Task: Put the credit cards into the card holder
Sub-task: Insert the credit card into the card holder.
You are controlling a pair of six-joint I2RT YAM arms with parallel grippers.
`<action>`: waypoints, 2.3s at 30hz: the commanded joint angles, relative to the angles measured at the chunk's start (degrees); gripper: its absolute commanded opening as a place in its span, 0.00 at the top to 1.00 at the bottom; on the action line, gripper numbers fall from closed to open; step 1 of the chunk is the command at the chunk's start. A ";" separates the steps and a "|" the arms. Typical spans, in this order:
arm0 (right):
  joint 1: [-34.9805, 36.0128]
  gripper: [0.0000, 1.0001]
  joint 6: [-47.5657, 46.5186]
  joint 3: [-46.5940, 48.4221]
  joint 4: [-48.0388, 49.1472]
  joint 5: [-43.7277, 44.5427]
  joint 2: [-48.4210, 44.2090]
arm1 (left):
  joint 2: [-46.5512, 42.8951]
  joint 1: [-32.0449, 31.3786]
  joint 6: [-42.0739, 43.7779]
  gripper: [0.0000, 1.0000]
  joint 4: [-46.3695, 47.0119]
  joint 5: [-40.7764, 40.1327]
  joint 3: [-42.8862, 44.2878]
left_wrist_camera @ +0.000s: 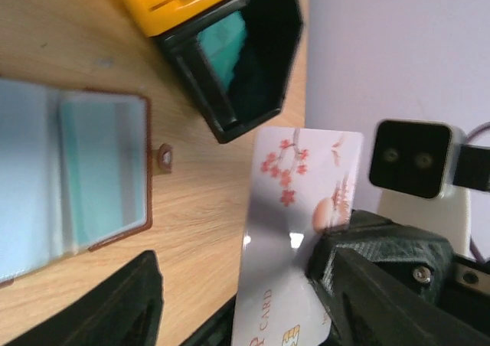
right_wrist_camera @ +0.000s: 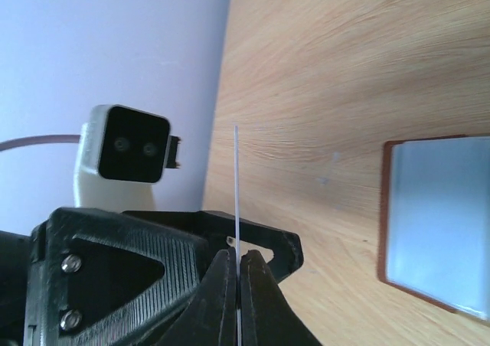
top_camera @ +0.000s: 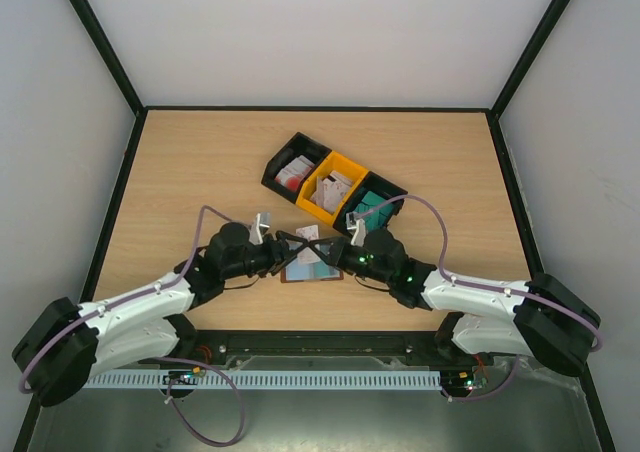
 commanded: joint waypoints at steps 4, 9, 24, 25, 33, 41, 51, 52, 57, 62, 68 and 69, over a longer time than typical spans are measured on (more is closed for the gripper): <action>-0.10 0.98 5.04 -1.70 7.72 -0.95 -1.50 | -3.91 0.16 -0.36 0.58 5.54 0.32 -1.92; -0.16 0.97 5.46 -1.80 8.64 -1.93 -0.23 | -3.51 0.24 0.94 0.79 5.59 0.90 -1.99; -0.10 0.56 -10.45 1.60 -18.00 13.34 0.75 | -1.01 0.35 9.43 0.98 -2.44 -7.75 -3.32; -0.14 0.56 -11.79 2.58 -21.58 15.22 1.56 | -0.21 0.33 9.78 0.98 -2.24 -7.78 -3.31; 0.47 0.56 -14.81 6.63 -35.70 20.92 6.03 | 8.02 0.29 10.26 0.98 4.89 -6.15 -3.23; 1.55 0.56 -18.82 12.81 -39.17 18.94 16.99 | 14.12 -0.02 9.61 0.98 12.17 -7.85 -3.92; 1.84 0.64 -17.15 15.18 -42.78 19.25 22.50 | 17.39 -0.07 6.81 0.98 17.76 -10.27 -6.86; 1.86 0.65 -17.04 15.05 -43.21 19.26 22.49 | 17.90 -0.09 6.57 0.98 18.42 -10.37 -7.11; 1.86 0.71 -17.75 14.95 -44.46 17.43 22.45 | 20.22 -0.23 6.33 0.98 20.64 -9.97 -7.50; 1.93 0.72 -17.98 15.36 -43.95 15.88 21.87 | 22.56 -0.25 3.95 0.98 27.15 -8.15 -9.56; 1.93 0.73 -17.65 15.52 -43.73 16.13 22.24 | 22.76 -0.47 2.47 0.98 31.21 -8.27 -11.05; 1.94 0.73 -17.51 15.37 -43.52 16.22 22.20 | 22.54 -0.53 2.35 0.98 32.01 -8.30 -11.32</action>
